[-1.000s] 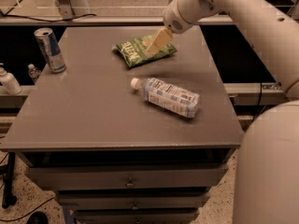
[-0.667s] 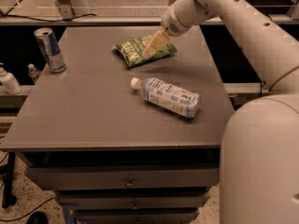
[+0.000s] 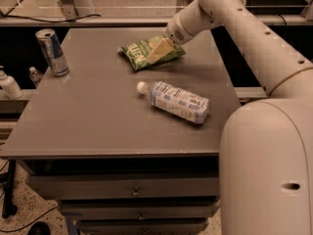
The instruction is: Move green jalapeno chip bag near redbull can
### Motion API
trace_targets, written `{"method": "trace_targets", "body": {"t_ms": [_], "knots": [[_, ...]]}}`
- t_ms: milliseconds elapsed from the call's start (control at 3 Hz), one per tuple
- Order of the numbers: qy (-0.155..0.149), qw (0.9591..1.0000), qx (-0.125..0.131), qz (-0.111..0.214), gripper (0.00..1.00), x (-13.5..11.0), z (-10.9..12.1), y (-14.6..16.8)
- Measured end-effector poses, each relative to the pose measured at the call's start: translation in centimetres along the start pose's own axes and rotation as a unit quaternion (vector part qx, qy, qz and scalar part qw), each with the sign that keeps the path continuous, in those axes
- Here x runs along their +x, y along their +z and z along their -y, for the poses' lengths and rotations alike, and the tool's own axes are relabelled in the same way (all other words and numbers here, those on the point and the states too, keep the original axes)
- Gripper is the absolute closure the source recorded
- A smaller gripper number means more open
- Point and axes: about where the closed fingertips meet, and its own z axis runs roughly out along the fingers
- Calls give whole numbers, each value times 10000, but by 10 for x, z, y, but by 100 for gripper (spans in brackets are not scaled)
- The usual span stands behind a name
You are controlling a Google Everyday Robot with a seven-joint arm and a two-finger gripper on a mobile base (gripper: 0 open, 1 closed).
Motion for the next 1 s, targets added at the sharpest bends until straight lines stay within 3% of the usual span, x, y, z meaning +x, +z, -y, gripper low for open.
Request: {"method": "trace_targets", "body": {"t_ms": [1000], "knots": [[45,10000,-44,67,87,0,2,5]]}}
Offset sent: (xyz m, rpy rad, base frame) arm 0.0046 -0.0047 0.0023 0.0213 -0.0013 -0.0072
